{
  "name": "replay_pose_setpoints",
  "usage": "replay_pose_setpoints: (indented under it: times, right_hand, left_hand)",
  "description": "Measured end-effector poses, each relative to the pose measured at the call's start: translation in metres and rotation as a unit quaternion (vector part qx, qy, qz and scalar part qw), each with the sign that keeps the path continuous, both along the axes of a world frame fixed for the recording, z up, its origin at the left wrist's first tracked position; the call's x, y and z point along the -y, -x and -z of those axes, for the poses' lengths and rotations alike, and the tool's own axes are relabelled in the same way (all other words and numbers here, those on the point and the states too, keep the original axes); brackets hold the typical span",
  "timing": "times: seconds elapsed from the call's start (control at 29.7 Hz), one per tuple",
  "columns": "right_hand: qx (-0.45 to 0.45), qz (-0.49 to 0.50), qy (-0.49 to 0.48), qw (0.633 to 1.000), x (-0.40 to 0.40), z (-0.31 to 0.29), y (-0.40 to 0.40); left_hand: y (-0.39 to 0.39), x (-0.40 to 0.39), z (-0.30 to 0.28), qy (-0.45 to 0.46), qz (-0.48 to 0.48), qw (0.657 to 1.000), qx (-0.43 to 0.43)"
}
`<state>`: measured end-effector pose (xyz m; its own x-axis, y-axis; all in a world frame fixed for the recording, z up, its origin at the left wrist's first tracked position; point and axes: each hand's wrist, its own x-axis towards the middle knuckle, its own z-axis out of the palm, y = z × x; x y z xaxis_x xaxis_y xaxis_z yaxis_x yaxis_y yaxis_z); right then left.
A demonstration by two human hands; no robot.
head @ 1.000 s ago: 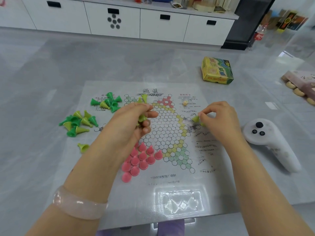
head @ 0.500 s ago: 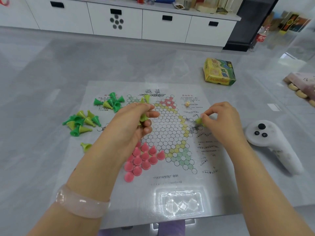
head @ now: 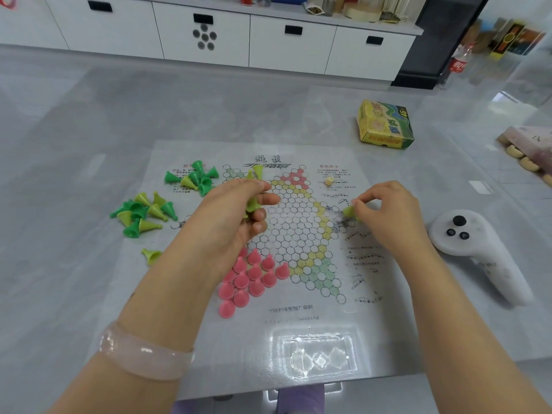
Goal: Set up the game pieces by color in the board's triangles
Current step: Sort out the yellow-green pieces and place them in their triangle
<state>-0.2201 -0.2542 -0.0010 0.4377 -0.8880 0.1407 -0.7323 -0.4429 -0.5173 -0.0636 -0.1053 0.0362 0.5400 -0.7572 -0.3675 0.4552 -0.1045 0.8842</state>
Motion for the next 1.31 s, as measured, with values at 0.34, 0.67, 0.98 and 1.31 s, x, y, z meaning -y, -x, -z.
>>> replay_pose_setpoints:
  times: [0.34,0.67,0.98,1.31]
  right_hand:
    - [0.157,-0.044,0.027,0.986,-0.024,-0.028,-0.011]
    - [0.166,-0.243,-0.056,0.954,-0.057,-0.033,-0.037]
    - [0.156,-0.241,-0.079,0.955,-0.059,-0.033,-0.041]
    - [0.163,-0.245,-0.13,0.947,-0.062,-0.038,-0.037]
  left_hand:
    - [0.004,0.001,-0.003,0.05,0.019,0.99,-0.133]
    - [0.005,0.003,0.004,0.088,0.081,0.986,-0.117]
    - [0.008,0.002,0.004,0.033,0.06,0.998,-0.001]
    - [0.011,-0.001,0.001,0.002,0.122,0.99,0.068]
